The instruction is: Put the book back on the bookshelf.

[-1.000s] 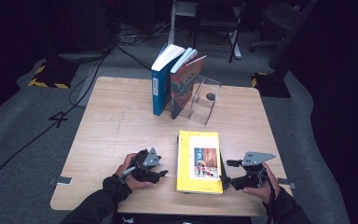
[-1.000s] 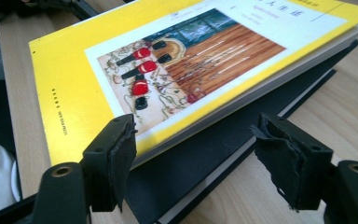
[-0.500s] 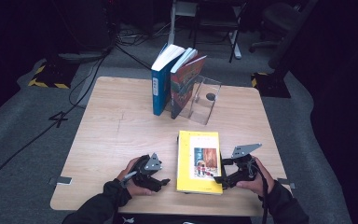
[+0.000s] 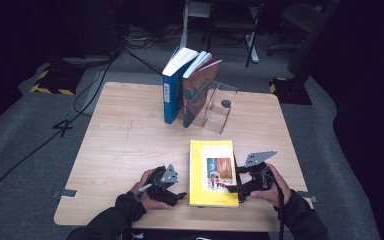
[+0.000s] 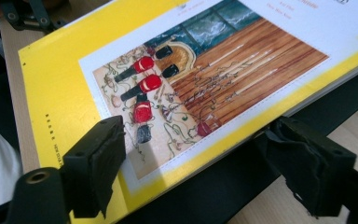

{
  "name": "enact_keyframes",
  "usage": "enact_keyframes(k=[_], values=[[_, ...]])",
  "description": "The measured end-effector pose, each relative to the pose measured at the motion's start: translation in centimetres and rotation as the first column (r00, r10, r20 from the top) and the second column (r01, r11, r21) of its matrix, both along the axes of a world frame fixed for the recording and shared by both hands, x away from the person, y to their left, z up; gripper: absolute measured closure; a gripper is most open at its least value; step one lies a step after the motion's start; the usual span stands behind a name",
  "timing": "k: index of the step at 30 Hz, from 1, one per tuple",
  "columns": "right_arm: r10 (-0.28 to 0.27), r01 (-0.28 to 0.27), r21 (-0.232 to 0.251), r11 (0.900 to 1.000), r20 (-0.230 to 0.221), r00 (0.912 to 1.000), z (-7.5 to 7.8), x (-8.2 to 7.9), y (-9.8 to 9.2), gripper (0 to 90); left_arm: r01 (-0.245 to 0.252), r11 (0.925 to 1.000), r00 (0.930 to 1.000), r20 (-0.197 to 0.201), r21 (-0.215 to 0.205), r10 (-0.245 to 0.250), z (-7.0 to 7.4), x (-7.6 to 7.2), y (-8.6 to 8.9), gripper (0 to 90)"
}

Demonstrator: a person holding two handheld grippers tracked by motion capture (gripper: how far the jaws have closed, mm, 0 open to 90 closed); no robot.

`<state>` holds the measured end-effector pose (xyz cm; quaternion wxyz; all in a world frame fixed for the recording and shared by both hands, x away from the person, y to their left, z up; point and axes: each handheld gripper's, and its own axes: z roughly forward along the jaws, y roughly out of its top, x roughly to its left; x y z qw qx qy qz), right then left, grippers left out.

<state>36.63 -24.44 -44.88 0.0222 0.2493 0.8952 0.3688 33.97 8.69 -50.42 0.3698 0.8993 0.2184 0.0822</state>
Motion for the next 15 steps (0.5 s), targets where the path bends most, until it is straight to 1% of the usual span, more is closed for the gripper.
enact_keyframes(k=[2,7,8,9,12,15], values=[[0.0,0.0,0.014,1.0,0.009,1.0,0.2,-0.1,0.0,20.9,0.002,1.0,1.0,0.001,0.0,-0.002,0.0,0.0,0.0,22.7],[0.008,-0.009,0.025,1.0,0.042,0.9991,0.4,-0.1,0.3,21.5,0.005,1.0,1.0,0.001,-0.001,-0.005,0.0,0.0,-0.1,22.7],[0.013,-0.015,0.035,0.999,0.047,0.9988,0.5,0.0,0.4,21.6,0.006,1.0,1.0,0.001,-0.001,-0.006,0.0,0.0,-0.1,22.7],[0.013,-0.015,0.035,0.999,0.047,0.9988,0.5,0.0,0.4,21.6,0.006,1.0,1.0,0.001,-0.001,-0.006,0.0,0.0,-0.1,22.7],[0.024,-0.026,0.055,0.998,0.049,0.9985,0.4,0.7,0.8,22.4,0.006,1.0,1.0,0.001,0.0,-0.006,0.0,0.0,-0.1,22.7],[0.029,-0.032,0.078,0.996,0.038,0.9988,0.0,1.6,1.4,23.6,0.008,1.0,1.0,0.001,0.0,-0.008,0.0,0.0,-0.1,22.7]])
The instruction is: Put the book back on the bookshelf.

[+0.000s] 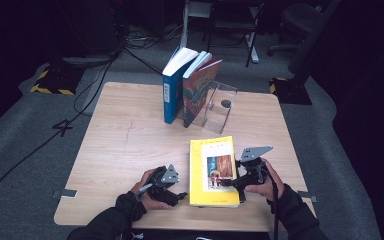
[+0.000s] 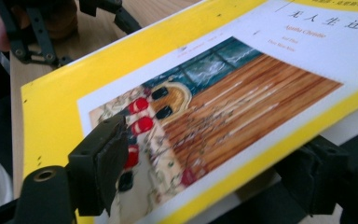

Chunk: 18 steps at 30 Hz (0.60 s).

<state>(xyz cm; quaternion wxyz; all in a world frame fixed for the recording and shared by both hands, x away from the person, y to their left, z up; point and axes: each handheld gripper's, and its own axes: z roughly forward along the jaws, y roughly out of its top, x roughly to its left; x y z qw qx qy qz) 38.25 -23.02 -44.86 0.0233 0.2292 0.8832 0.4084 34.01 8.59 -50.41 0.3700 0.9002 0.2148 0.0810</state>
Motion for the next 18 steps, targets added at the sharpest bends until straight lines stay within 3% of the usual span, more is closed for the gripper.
enact_keyframes(k=[4,10,18], values=[[-0.01,0.01,0.036,0.999,-0.007,0.9999,-0.2,1.1,0.4,30.0,0.009,1.0,1.0,0.0,0.001,-0.009,0.0,0.1,0.0,22.7],[-0.005,0.007,0.09,0.996,-0.022,0.9997,-0.6,2.2,0.5,49.7,0.021,0.9998,0.9998,-0.004,-0.001,-0.021,0.0,0.2,0.0,22.2],[0.017,-0.013,0.128,0.992,-0.03,0.9994,-0.8,2.9,0.4,63.7,0.029,0.9996,0.9996,-0.006,0.003,-0.029,0.0,0.5,0.0,20.7]])
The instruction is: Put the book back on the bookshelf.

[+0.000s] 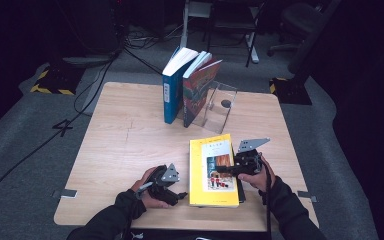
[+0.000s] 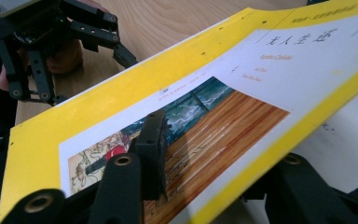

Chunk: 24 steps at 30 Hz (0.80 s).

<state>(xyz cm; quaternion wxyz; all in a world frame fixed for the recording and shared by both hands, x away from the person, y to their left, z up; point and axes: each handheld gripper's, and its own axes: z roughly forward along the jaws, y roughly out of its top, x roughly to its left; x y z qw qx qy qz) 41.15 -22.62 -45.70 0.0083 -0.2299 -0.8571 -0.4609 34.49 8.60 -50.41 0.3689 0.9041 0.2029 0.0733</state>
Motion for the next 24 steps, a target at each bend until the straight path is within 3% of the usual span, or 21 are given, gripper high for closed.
enact_keyframes(k=[10,17,24], values=[[-0.017,0.016,0.018,1.0,0.064,0.9978,0.3,-0.6,0.0,72.3,-0.005,1.0,1.0,-0.002,0.002,0.005,0.0,0.2,0.0,20.6],[-0.012,0.007,0.049,0.999,0.102,0.9947,0.8,-1.1,-0.2,77.4,-0.078,0.9964,0.997,0.01,0.035,0.077,0.4,1.3,0.4,21.9],[-0.025,0.019,0.053,0.998,0.113,0.9933,0.9,-1.3,-0.3,77.6,-0.103,0.994,0.9944,0.028,0.037,0.102,0.6,2.9,-0.1,26.2]])
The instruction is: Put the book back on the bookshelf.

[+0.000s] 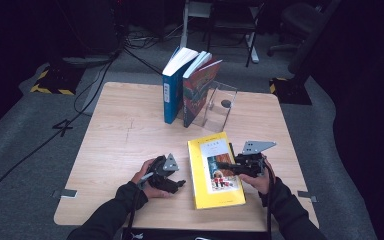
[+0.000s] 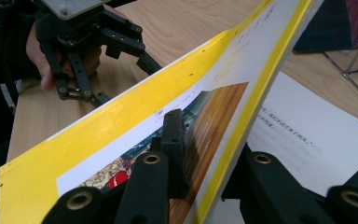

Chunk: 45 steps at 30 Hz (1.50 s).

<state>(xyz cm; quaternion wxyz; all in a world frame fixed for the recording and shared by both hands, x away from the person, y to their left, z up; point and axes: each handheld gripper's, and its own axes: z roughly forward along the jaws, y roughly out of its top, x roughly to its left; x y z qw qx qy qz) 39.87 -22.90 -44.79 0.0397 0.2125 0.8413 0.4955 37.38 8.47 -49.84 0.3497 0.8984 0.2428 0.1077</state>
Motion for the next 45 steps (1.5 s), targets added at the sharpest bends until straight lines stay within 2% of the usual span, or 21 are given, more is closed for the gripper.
enact_keyframes(k=[3,4,6,9,11,14,16,18,20,23,25,30,32,34,38,40,42,45], values=[[-0.004,0.004,0.003,1.0,0.0,1.0,0.0,0.0,-0.1,77.6,0.001,1.0,0.9999,0.014,-0.005,-0.001,0.0,0.8,-0.5,27.0],[-0.004,0.004,0.005,1.0,-0.001,1.0,0.0,0.0,-0.1,77.6,0.0,1.0,0.9999,0.015,0.006,0.0,0.0,1.1,-0.7,27.9],[-0.004,0.004,0.006,1.0,0.002,1.0,-0.1,0.0,-0.1,77.6,-0.001,1.0,0.9999,0.012,-0.004,0.001,0.0,1.9,-0.9,28.1],[-0.004,0.004,0.01,1.0,0.001,1.0,-0.1,-0.1,-0.1,77.6,-0.026,0.9996,0.9993,0.025,-0.005,0.026,0.0,3.0,-1.2,29.5],[-0.004,0.004,0.012,1.0,0.0,1.0,-0.1,-0.1,-0.2,77.6,-0.044,0.9986,0.9989,0.016,-0.031,0.044,0.1,4.0,-1.3,30.2],[-0.006,0.006,0.014,1.0,0.009,0.9999,0.0,-0.2,-0.2,77.5,-0.058,0.9969,0.9976,0.033,-0.052,0.06,0.3,4.9,-1.3,31.6],[-0.004,0.004,0.018,1.0,0.01,0.9999,0.0,-0.2,-0.2,77.5,-0.056,0.9968,0.9977,0.035,-0.057,0.058,0.4,5.1,-1.3,32.5],[-0.006,0.005,0.019,1.0,0.012,0.9999,0.1,-0.2,-0.2,77.5,-0.06,0.9955,0.9957,0.066,-0.074,0.064,0.7,5.3,-1.3,33.8],[-0.006,0.006,0.016,1.0,0.019,0.9998,0.1,-0.3,-0.2,77.5,-0.057,0.9955,0.9969,0.049,-0.075,0.061,0.8,5.7,-1.4,34.1],[-0.006,0.006,0.017,1.0,0.021,0.9998,0.2,-0.4,-0.3,77.5,-0.063,0.9897,0.9963,0.051,-0.128,0.07,1.1,6.1,-1.2,34.4],[-0.007,0.007,0.02,1.0,0.026,0.9996,0.3,-0.5,-0.3,77.5,-0.054,0.9893,0.9961,0.063,-0.135,0.063,1.3,6.3,-1.2,34.9],[-0.013,0.012,0.025,1.0,0.048,0.9988,0.7,-0.7,-0.4,77.3,-0.036,0.9868,0.997,0.062,-0.158,0.046,1.7,6.6,-1.3,38.1],[-0.02,0.017,0.041,0.999,0.054,0.9984,0.9,-0.8,-0.5,77.4,-0.025,0.9793,0.997,0.067,-0.201,0.04,2.2,6.7,-1.1,43.7],[-0.026,0.023,0.054,0.998,0.063,0.9976,1.2,-0.8,-0.7,77.4,-0.017,0.9743,0.9974,0.065,-0.225,0.032,2.5,6.9,-1.0,47.7],[-0.04,0.035,0.056,0.998,0.096,0.9946,1.6,-1.0,-0.7,77.1,0.018,0.968,0.9975,0.071,-0.25,0.0,3.2,7.3,-0.9,56.3],[-0.041,0.034,0.068,0.997,0.098,0.9943,1.7,-1.0,-0.7,76.9,0.029,0.9616,0.9969,0.078,-0.273,-0.008,3.6,7.4,-0.8,59.7],[-0.039,0.031,0.076,0.997,0.104,0.9938,1.9,-0.9,-0.8,76.7,0.039,0.9602,0.9963,0.085,-0.277,-0.016,3.9,7.4,-0.8,61.1],[-0.035,0.025,0.088,0.996,0.114,0.9929,2.3,-0.8,-0.9,75.9,0.049,0.9525,0.9951,0.097,-0.301,-0.021,4.6,7.7,-0.7,66.2]])
